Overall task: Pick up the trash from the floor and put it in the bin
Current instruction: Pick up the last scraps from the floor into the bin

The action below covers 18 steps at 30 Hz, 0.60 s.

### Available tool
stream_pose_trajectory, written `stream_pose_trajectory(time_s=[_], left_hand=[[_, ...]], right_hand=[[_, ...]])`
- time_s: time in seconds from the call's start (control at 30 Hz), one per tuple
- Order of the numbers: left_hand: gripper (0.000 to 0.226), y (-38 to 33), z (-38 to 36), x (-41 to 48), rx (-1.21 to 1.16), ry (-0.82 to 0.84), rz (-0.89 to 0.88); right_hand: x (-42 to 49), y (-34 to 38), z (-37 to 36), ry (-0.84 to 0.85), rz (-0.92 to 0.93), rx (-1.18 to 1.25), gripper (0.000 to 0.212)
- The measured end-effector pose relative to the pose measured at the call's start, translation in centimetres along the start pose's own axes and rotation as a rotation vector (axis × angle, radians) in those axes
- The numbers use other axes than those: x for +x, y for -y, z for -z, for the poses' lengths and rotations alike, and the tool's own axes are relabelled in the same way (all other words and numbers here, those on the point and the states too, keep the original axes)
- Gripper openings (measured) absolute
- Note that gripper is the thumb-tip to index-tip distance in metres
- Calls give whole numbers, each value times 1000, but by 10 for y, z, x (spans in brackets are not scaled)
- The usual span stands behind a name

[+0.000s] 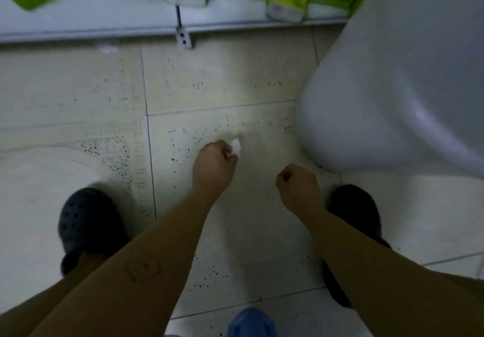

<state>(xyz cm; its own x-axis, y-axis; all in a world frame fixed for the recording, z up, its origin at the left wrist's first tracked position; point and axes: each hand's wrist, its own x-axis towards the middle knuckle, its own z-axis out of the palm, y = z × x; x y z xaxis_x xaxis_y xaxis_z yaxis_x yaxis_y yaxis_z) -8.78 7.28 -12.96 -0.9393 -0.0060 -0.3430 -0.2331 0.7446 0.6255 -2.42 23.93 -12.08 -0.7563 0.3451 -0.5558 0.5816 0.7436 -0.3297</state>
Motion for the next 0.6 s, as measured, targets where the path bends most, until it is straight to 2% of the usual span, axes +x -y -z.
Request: stream_pose_trajectory(time_s=[0.07, 0.2, 0.27, 0.37, 0.5, 0.6], left_hand=[[43, -28, 28, -10, -59, -42, -15], [39, -84, 84, -35, -137, -91, -80], [30, -115, 104, -49, -168, -103, -151], [11, -164, 121, -67, -201, -133, -244], [6, -226, 124, -88, -199, -132, -367], [8, -263, 115, -99, -180, -124, -444]], right_hand=[[-11, 14, 27, -9, 61, -5, 14], [-41, 44, 95, -53, 259, 41, 22], [-62, 57, 134, -42, 361, 30, 28], [-91, 63, 193, -114, 479, 15, 12], [-120, 48, 270, -226, 505, 15, 9], [-122, 20, 319, -335, 433, -36, 13]])
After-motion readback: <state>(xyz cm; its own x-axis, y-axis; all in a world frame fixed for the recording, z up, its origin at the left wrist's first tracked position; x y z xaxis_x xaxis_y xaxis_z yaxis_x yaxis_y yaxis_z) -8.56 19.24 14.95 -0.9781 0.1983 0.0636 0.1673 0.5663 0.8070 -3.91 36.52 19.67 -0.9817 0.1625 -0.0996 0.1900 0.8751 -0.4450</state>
